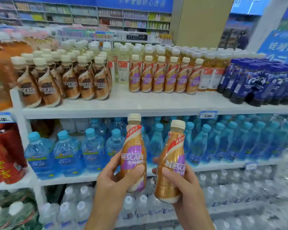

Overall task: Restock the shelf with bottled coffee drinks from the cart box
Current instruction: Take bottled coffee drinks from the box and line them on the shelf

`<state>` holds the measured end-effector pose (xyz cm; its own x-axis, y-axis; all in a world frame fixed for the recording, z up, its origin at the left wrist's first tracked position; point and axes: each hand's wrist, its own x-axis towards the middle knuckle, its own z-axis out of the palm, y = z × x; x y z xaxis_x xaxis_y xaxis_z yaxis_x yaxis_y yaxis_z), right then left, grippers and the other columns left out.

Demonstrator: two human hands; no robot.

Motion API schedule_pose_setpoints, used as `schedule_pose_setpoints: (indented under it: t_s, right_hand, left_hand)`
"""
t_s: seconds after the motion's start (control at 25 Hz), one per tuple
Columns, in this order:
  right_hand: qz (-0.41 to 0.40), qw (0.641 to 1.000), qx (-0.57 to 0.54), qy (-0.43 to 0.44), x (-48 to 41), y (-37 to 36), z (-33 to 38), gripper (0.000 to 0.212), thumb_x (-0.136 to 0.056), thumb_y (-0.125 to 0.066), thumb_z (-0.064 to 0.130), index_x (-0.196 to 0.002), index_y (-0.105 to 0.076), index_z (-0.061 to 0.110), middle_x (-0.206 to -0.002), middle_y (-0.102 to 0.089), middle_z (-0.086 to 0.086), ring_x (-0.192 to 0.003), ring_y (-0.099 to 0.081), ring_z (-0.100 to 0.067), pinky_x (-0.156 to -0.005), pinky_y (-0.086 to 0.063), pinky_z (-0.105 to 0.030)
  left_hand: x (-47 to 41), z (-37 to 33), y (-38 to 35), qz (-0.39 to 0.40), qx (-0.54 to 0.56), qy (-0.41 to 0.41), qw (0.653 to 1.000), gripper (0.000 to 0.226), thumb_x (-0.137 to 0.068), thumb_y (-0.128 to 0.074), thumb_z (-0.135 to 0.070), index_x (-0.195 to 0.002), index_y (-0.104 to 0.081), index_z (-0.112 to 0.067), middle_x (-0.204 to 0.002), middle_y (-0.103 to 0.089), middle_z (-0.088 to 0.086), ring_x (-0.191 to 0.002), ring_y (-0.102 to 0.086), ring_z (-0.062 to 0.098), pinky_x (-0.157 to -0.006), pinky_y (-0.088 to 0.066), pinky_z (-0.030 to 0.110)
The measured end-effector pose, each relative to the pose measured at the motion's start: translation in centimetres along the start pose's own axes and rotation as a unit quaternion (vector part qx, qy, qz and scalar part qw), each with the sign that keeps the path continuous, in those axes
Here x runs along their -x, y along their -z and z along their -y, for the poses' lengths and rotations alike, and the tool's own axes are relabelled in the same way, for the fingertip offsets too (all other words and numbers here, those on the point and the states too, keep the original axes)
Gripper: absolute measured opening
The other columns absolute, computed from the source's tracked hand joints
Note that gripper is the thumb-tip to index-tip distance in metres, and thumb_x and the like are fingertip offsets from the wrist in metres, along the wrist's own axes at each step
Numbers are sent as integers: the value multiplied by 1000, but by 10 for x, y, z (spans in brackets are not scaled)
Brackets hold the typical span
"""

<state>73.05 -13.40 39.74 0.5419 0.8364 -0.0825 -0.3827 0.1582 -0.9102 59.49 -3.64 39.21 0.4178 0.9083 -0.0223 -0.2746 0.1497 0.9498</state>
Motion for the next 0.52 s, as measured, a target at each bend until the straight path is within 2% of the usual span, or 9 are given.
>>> schedule_pose_setpoints:
  t_s: [0.12,0.24,0.36,0.44,0.52]
  right_hand:
    - [3,1000,14,7,-21,5,11,72,-35,-96,36,-102,-76,20,-107,-75,-16,-96,-72,-29,-83,-57,-37]
    - [14,999,39,32,-49,4,18,66,-37,-97,35,-97,-76,18,-96,-75,-11,-85,-70,-23,-76,-56,-33]
    - [15,995,76,58,-86,-6,29,50,-53,-92,28,-99,-76,16,-98,-76,-12,-89,-72,-23,-77,-56,-32]
    - [13,991,106,79,-114,-17,39,42,-62,-90,25,-101,-76,17,-99,-77,-11,-93,-73,-25,-80,-57,-35]
    - [7,986,131,107,-143,-28,54,38,-67,-91,21,-102,-77,17,-99,-78,-6,-94,-74,-22,-80,-58,-32]
  left_hand:
    - [-23,-1,-13,6,-10,-2,1000,78,-40,-90,-36,-114,-72,-19,-100,-78,5,-81,-74,21,-67,-60,29]
    - [-51,-5,-19,15,-19,-13,1000,83,-43,-93,-34,-120,-68,-17,-101,-77,2,-84,-75,20,-68,-59,27]
    - [-90,-20,-24,42,-24,-36,998,71,-58,-95,-19,-123,-65,-18,-104,-76,1,-89,-75,24,-70,-60,29]
    - [-122,-30,-29,50,-36,-57,996,65,-63,-86,-19,-124,-63,-20,-108,-75,1,-93,-74,20,-72,-60,27]
    - [-157,-41,-34,54,-48,-81,994,62,-66,-83,-17,-124,-62,-22,-110,-74,0,-94,-73,14,-72,-59,25]
